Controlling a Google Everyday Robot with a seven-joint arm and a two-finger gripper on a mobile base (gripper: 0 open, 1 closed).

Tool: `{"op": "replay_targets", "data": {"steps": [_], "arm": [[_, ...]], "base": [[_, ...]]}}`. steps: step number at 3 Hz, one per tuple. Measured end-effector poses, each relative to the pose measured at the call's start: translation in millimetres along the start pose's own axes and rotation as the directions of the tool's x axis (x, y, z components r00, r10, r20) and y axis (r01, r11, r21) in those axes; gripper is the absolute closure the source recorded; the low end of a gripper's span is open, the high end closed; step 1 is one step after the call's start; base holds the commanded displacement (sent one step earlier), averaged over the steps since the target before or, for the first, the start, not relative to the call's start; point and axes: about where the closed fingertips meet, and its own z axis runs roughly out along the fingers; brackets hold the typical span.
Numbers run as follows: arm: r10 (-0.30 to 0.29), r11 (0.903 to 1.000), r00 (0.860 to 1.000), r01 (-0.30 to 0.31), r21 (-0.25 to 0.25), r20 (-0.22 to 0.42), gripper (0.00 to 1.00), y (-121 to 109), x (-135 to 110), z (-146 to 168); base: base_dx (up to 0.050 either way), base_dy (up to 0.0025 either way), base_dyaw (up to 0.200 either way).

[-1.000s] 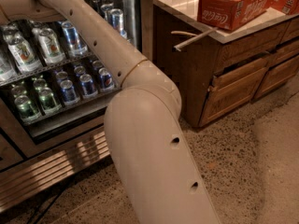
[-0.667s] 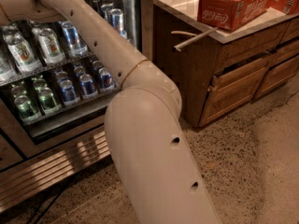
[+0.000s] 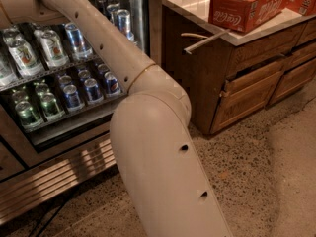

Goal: Open right fridge door

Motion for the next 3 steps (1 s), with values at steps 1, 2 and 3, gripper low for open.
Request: {"op": "replay_targets", "data": {"steps": [1,2,3], "arm": [[0.005,1.0000,1.000,-0.005,-0.007,0.005,0.00,-0.6,2.5,-1.0],[0.007,0.9999,1.000,-0.007,-0.012,0.008,0.00,-0.2,3.1,-1.9],[0.009,0.9998,1.000,-0.009,-0.017,0.010,0.00,0.9,1.8,-1.6]], "base": [[0.000,0.00000,0.000],[0.000,0.00000,0.000],[0.000,0.00000,0.000]]}}
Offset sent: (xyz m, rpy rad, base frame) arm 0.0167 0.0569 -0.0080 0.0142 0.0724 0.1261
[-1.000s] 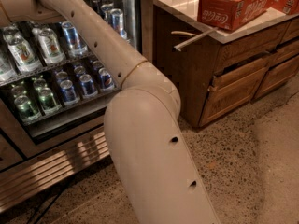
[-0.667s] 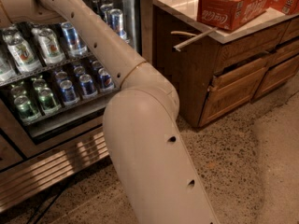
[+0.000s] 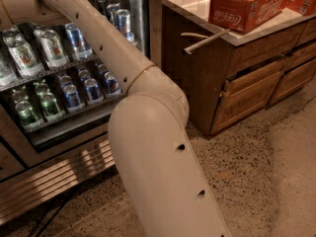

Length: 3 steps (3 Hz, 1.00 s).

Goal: Open right fridge door

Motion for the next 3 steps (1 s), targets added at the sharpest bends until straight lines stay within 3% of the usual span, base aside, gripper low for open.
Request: {"op": "replay_targets", "data": {"steps": [2,3], "arm": [[0.003,0.9999,1.000,-0.003,-0.010,0.004,0.00,2,-3,1],[-0.026,0.9992,0.999,0.027,0.030,-0.021,0.00,12,-24,2]], "base": [[0.000,0.00000,0.000],[0.000,0.00000,0.000]]}}
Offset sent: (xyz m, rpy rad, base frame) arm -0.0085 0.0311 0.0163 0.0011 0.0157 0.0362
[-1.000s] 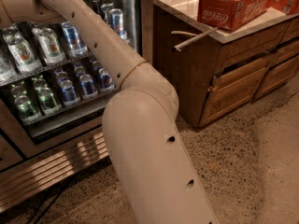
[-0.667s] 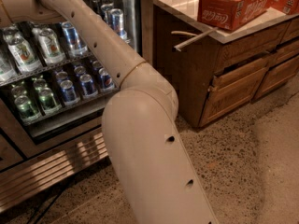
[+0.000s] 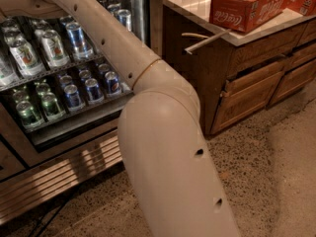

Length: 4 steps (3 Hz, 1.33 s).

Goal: Open right fridge door

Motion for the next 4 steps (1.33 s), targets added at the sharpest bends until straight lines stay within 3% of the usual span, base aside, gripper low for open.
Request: {"op": "replay_targets", "data": {"steps": [1,2,3,4], "arm": [[-0.085,0.9882,0.996,0.087,0.126,-0.023,0.00,28,-68,-25],[-0.124,0.9677,0.991,0.132,0.215,-0.053,0.00,42,-99,-50],[-0.124,0.9678,0.991,0.133,0.214,-0.053,0.00,41,-99,-49],[-0.107,0.9752,0.994,0.107,0.194,-0.010,0.00,28,-79,-35]], "base": [[0.000,0.00000,0.000],[0.000,0.00000,0.000],[0.000,0.00000,0.000],[0.000,0.00000,0.000]]}}
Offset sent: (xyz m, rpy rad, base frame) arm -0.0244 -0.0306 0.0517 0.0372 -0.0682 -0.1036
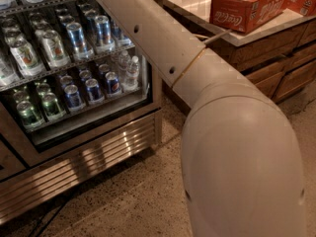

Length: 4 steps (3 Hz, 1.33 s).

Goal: Open right fridge door

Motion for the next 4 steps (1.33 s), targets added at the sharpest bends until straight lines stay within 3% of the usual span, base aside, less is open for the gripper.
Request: {"op": "replay_targets", "data": {"steps": [3,4], "arm": [[0.085,0.9928,0.993,-0.077,-0.091,0.084,0.00,-16,48,57],[0.058,0.9958,0.997,-0.054,-0.074,0.050,0.00,-10,30,39]], "base": [[0.000,0.00000,0.000],[0.000,0.00000,0.000]]}}
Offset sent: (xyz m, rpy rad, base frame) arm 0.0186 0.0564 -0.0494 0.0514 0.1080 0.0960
